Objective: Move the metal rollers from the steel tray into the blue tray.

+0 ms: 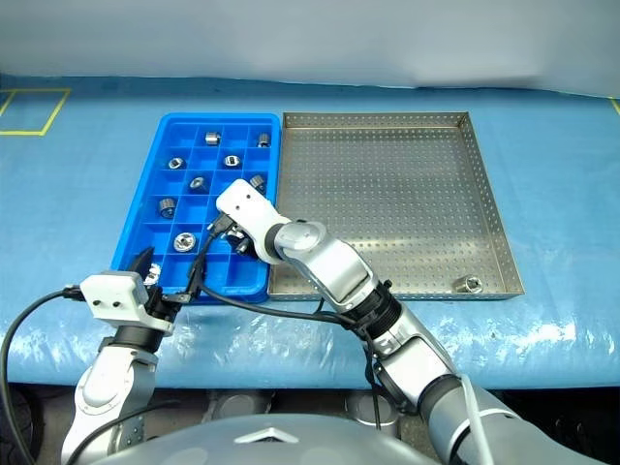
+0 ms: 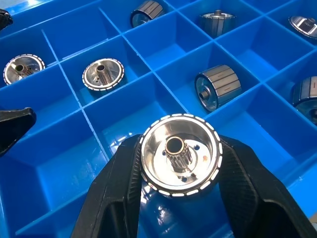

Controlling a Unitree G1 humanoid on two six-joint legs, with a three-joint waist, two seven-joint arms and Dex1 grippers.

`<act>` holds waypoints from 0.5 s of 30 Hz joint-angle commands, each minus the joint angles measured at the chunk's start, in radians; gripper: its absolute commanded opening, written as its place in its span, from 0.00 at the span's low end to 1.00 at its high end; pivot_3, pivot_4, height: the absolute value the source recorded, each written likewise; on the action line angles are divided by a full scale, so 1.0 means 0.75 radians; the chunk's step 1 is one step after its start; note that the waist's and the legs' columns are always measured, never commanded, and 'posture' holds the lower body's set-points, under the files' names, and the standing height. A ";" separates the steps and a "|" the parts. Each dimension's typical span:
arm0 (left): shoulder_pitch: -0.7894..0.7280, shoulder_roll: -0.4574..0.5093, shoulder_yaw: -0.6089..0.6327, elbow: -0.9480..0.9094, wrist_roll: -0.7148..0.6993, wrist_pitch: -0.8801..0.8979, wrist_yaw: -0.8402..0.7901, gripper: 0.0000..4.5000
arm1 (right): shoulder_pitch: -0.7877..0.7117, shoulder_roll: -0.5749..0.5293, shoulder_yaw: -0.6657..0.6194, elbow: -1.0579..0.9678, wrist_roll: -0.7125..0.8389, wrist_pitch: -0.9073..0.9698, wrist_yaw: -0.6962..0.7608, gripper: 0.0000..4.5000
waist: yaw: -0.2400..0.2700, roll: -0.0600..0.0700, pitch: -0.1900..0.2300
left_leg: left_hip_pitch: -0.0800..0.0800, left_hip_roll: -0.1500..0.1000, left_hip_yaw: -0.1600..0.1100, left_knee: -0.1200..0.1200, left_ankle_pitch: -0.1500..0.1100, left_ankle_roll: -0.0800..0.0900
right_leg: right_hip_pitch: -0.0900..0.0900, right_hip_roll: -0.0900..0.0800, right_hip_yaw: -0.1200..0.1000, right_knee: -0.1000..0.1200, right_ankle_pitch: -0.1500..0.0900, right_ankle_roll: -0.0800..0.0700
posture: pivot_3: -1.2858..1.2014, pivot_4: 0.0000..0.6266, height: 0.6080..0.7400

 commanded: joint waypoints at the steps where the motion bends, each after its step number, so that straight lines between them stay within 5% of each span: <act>1: -0.022 0.012 -0.015 -0.037 -0.012 -0.020 -0.020 1.00 | 0.029 0.015 -0.034 0.016 -0.017 0.023 -0.020 0.48 | 0.000 0.000 0.000 | 0.000 0.000 0.000 0.000 0.000 0.000 | 0.000 0.000 0.000 0.000 0.000 0.000 | 0.58 0.24 1.00; 8: -0.082 0.033 -0.035 -0.019 -0.015 0.004 -0.050 1.00 | 0.062 0.064 -0.159 -0.040 -0.002 0.057 -0.072 0.99 | 0.001 -0.001 -0.001 | 0.000 0.000 0.000 0.002 0.000 -0.001 | 0.001 0.000 0.000 0.000 0.000 0.001 | 0.56 0.24 1.00; 15: -0.180 0.048 -0.083 0.022 -0.023 0.027 -0.090 1.00 | 0.100 0.000 -0.399 -0.262 0.045 0.206 -0.110 1.00 | -0.007 -0.001 -0.001 | 0.000 -0.002 -0.001 0.006 0.000 -0.001 | 0.004 -0.001 0.000 -0.001 0.000 0.006 | 0.53 0.24 1.00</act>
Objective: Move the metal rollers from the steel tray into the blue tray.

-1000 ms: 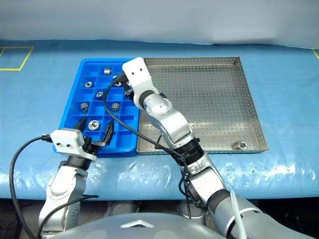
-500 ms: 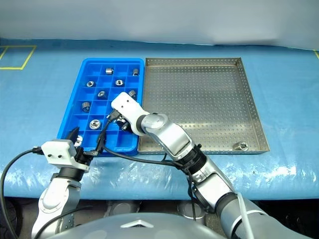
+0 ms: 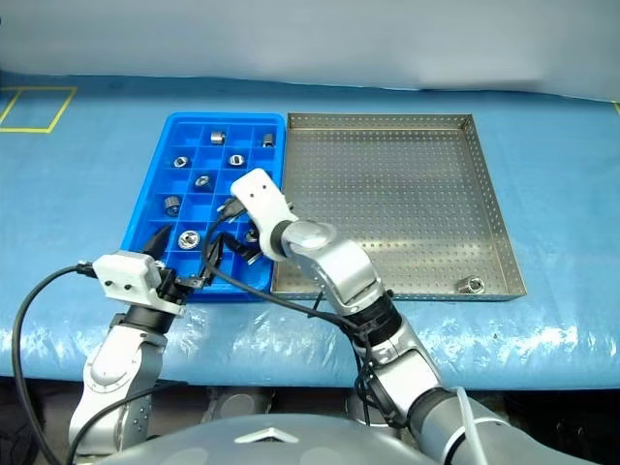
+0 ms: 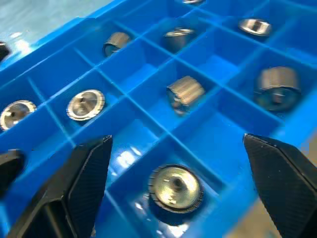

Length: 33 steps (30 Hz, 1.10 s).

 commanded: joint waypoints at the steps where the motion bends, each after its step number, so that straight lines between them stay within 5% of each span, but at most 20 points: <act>1: -0.041 0.009 -0.035 0.017 -0.019 0.006 -0.024 1.00 | 0.020 -0.076 -0.189 -0.167 0.041 0.121 -0.008 1.00 | -0.006 0.000 0.000 | 0.000 0.000 0.000 0.000 0.000 0.000 | 0.000 0.000 0.000 0.000 0.000 0.000 | 0.52 0.24 1.00; 12: -0.273 0.030 -0.231 0.139 0.009 0.005 -0.145 1.00 | 0.062 -0.681 -0.532 -0.478 0.117 0.490 0.127 1.00 | -0.090 0.004 0.002 | -0.003 0.001 0.001 -0.003 -0.002 0.004 | -0.004 0.002 0.002 0.000 0.001 -0.006 | 0.47 0.24 1.00; 23: -0.525 0.032 -0.451 0.318 -0.023 -0.033 -0.377 1.00 | 0.215 -0.901 -0.682 -0.588 0.188 0.747 0.155 1.00 | -0.146 0.004 0.002 | -0.003 0.000 0.004 0.001 -0.003 0.006 | -0.003 0.002 0.005 0.000 0.002 -0.004 | 0.44 0.24 1.00; 33: -0.547 0.072 -0.541 0.344 -0.077 0.036 -0.529 1.00 | 0.375 -1.013 -0.808 -0.509 0.364 0.753 0.095 1.00 | -0.195 0.003 0.002 | -0.002 0.000 0.007 0.004 -0.006 0.010 | -0.002 0.003 0.011 0.000 -0.001 0.003 | 0.43 0.24 1.00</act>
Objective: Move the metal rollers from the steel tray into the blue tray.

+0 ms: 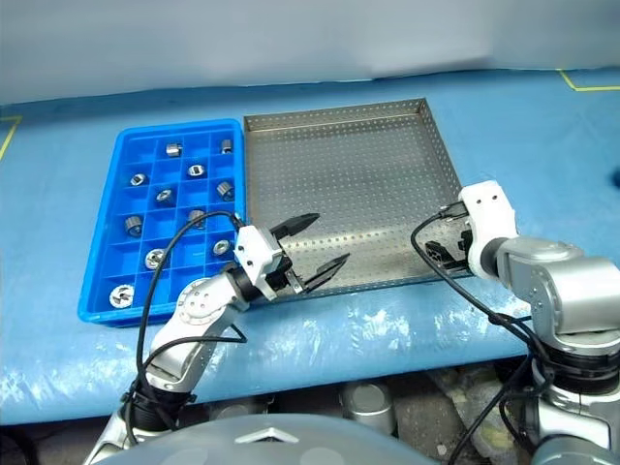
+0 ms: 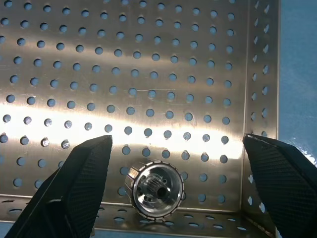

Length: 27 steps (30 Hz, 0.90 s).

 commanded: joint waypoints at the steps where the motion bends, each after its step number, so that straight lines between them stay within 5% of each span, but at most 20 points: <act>1: -0.008 0.011 -0.025 -0.025 -0.058 0.041 -0.054 1.00 | 0.004 -0.019 -0.054 0.030 0.070 0.013 -0.044 1.00 | -0.007 0.000 0.000 | 0.000 0.000 0.000 0.000 0.000 0.000 | 0.000 0.000 0.000 0.000 0.000 0.001 | 0.43 0.24 1.00; 13: -0.004 0.087 -0.108 -0.046 -0.076 0.127 -0.159 1.00 | -0.093 0.024 0.030 0.294 0.209 0.013 -0.200 1.00 | -0.014 0.000 0.000 | 0.002 0.000 0.004 0.001 -0.001 0.001 | 0.001 0.001 0.005 0.000 0.000 0.002 | 0.45 0.24 1.00; 20: 0.021 0.067 -0.101 -0.032 -0.061 0.093 -0.124 1.00 | -0.215 -0.134 0.205 0.460 0.385 0.013 -0.205 1.00 | 0.002 0.000 0.000 | 0.003 0.000 0.007 0.001 -0.002 0.004 | 0.001 0.001 0.008 0.000 0.001 0.002 | 0.46 0.24 1.00; 27: 0.036 0.058 -0.094 -0.005 -0.052 0.061 -0.105 1.00 | -0.372 -0.299 0.371 0.536 0.666 0.013 -0.229 0.57 | 0.024 0.000 0.000 | 0.004 0.000 0.011 0.001 -0.005 0.009 | 0.001 0.001 0.012 -0.001 0.002 0.001 | 0.47 0.24 1.00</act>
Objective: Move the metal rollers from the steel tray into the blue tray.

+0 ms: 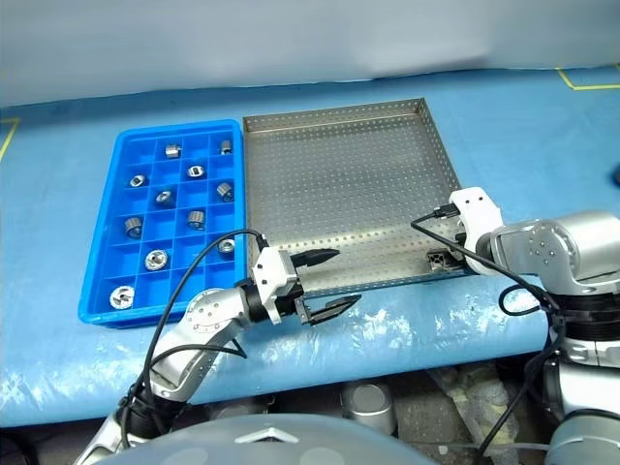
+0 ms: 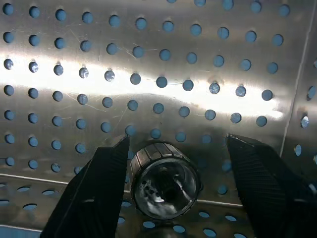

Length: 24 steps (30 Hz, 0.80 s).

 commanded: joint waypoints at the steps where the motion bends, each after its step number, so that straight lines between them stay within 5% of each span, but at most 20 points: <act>1: 0.007 -0.007 0.003 -0.010 0.003 -0.038 0.007 1.00 | -0.098 -0.083 0.061 0.012 0.182 0.013 -0.014 0.50 | 0.005 0.000 0.000 | 0.000 0.000 0.000 0.000 0.000 0.000 | 0.000 0.000 0.000 0.000 0.000 -0.001 | 0.47 0.24 1.00; 7: 0.009 -0.008 0.002 -0.013 -0.004 -0.041 0.013 1.00 | -0.177 -0.151 0.133 0.040 0.341 0.013 -0.108 0.05 | 0.023 0.000 0.000 | 0.000 0.000 0.001 0.000 -0.001 0.002 | 0.000 0.000 0.001 -0.001 0.001 -0.001 | 0.47 0.24 1.00; 12: 0.007 -0.006 0.002 -0.021 -0.003 -0.031 0.022 1.00 | -0.151 -0.011 -0.043 0.031 0.282 0.013 -0.186 0.01 | 0.023 0.000 0.000 | -0.001 0.000 0.002 0.001 -0.001 0.002 | -0.001 0.000 0.002 -0.002 0.001 0.000 | 0.47 0.24 1.00; 15: 0.005 -0.006 0.003 -0.025 -0.002 -0.024 0.026 1.00 | -0.100 -0.033 -0.023 -0.009 0.291 0.013 -0.193 0.14 | 0.030 0.000 0.000 | -0.001 0.000 0.002 0.000 -0.001 0.002 | -0.001 0.000 0.002 -0.002 0.001 0.000 | 0.47 0.24 1.00; 24: 0.002 -0.010 0.004 -0.028 -0.003 -0.011 0.035 1.00 | -0.086 -0.101 0.008 0.008 0.336 0.013 -0.200 0.80 | 0.032 0.000 0.000 | -0.001 0.000 0.005 0.001 -0.002 0.003 | -0.002 0.000 0.005 -0.003 0.002 0.002 | 0.46 0.24 1.00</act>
